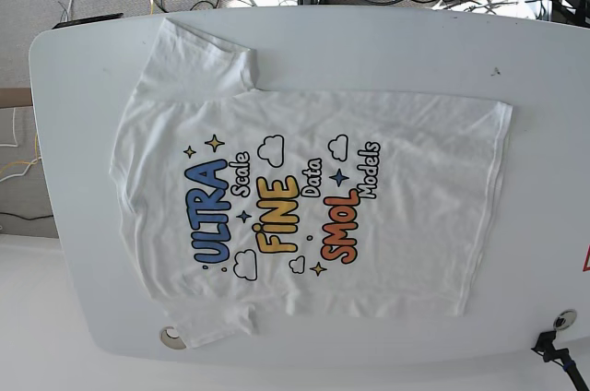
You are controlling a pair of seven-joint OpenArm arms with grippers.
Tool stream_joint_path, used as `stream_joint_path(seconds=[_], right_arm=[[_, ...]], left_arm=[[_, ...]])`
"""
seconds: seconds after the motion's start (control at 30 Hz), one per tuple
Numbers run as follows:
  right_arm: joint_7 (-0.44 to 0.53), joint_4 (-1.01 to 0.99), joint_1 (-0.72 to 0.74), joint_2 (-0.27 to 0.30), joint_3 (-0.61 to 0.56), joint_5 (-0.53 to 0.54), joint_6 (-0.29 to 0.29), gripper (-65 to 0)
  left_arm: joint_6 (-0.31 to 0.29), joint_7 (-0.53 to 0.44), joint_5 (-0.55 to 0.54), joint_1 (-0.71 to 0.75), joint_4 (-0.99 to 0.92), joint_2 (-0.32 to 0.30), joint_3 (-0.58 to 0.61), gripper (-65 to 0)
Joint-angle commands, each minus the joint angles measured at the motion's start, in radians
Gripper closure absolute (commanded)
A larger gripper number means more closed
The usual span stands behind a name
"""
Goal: Fold the T-shirt properly
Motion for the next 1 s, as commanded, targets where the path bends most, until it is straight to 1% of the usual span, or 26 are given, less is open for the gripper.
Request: stream_joint_path(seconds=[0.0, 0.5, 0.97], right_arm=[[-0.006, 0.008, -0.002, 0.002, 0.003, -0.01, 0.014, -1.1], [-0.009, 0.015, -0.008, 0.009, 0.004, -0.01, 0.011, -0.9], [-0.005, 0.044, -0.038, 0.013, -0.001, -0.01, 0.01, -0.7]], left_arm=[[0.0, 0.002, 0.007, 0.013, 0.008, -0.011, -0.002, 0.0], [0.003, 0.014, 0.009, 0.017, 0.007, -0.026, 0.0, 0.0], [0.0, -0.007, 0.01, 0.042, 0.029, -0.036, 0.0, 0.0]])
